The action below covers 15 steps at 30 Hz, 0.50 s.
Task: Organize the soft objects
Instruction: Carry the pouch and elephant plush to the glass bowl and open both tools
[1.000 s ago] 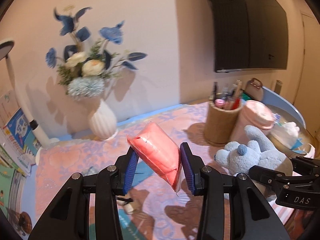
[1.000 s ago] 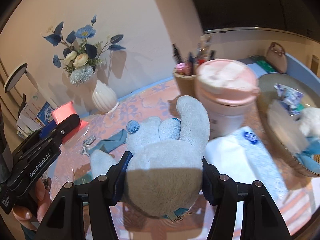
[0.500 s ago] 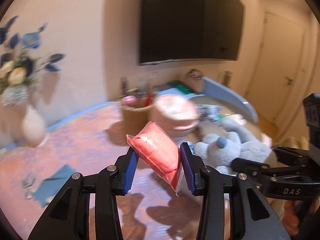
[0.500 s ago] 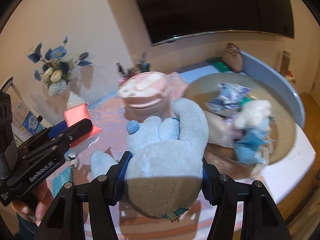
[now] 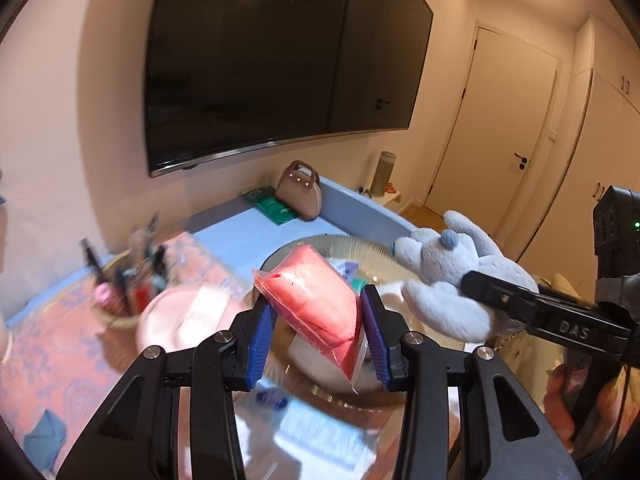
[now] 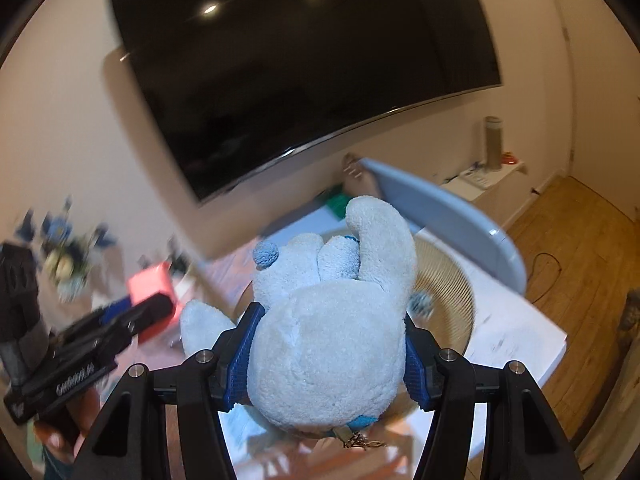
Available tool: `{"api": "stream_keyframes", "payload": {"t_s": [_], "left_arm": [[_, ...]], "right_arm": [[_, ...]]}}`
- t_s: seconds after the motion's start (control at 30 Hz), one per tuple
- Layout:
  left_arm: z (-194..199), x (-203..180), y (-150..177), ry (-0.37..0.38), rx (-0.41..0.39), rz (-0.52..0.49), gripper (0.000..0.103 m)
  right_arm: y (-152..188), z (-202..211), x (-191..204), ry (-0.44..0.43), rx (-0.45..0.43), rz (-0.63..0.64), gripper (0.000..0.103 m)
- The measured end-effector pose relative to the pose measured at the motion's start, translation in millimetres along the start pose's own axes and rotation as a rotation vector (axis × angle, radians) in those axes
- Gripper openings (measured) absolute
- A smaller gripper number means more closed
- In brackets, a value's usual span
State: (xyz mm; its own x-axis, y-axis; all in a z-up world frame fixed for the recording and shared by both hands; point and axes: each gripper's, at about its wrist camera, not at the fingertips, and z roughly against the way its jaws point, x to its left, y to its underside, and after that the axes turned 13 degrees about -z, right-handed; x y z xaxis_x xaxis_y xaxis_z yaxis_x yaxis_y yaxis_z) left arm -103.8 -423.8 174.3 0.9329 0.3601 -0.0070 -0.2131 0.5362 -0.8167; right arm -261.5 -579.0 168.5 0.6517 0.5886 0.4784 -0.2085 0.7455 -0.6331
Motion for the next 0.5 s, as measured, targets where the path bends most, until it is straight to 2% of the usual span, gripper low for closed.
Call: {"api": "stream_keyframes", "payload": {"t_s": [0.23, 0.3, 0.33, 0.37, 0.4, 0.5], "left_arm": [[-50, -6, -17, -0.002, 0.053, 0.012, 0.042], [-63, -8, -19, -0.018, 0.082, 0.009, 0.05], [-68, -7, -19, -0.012, 0.099, 0.014, 0.063], [-68, -7, -17, -0.002, 0.104, 0.023, 0.081], [-68, -6, -15, 0.003, 0.099, 0.032, 0.085], [-60, -5, -11, 0.026, 0.084, 0.029, 0.085]], "right_arm": [[-26, -56, -24, 0.024, 0.027, -0.148, 0.061], [-31, -71, -29, 0.025, 0.05, -0.162, 0.064], [-32, -78, -31, 0.017, 0.066, -0.172, 0.064], [-34, -86, -34, -0.004, 0.093, -0.184, 0.069], [-34, -93, -38, -0.022, 0.129, -0.197, 0.073], [-30, -94, -48, -0.019, 0.156, -0.226, 0.073]]}}
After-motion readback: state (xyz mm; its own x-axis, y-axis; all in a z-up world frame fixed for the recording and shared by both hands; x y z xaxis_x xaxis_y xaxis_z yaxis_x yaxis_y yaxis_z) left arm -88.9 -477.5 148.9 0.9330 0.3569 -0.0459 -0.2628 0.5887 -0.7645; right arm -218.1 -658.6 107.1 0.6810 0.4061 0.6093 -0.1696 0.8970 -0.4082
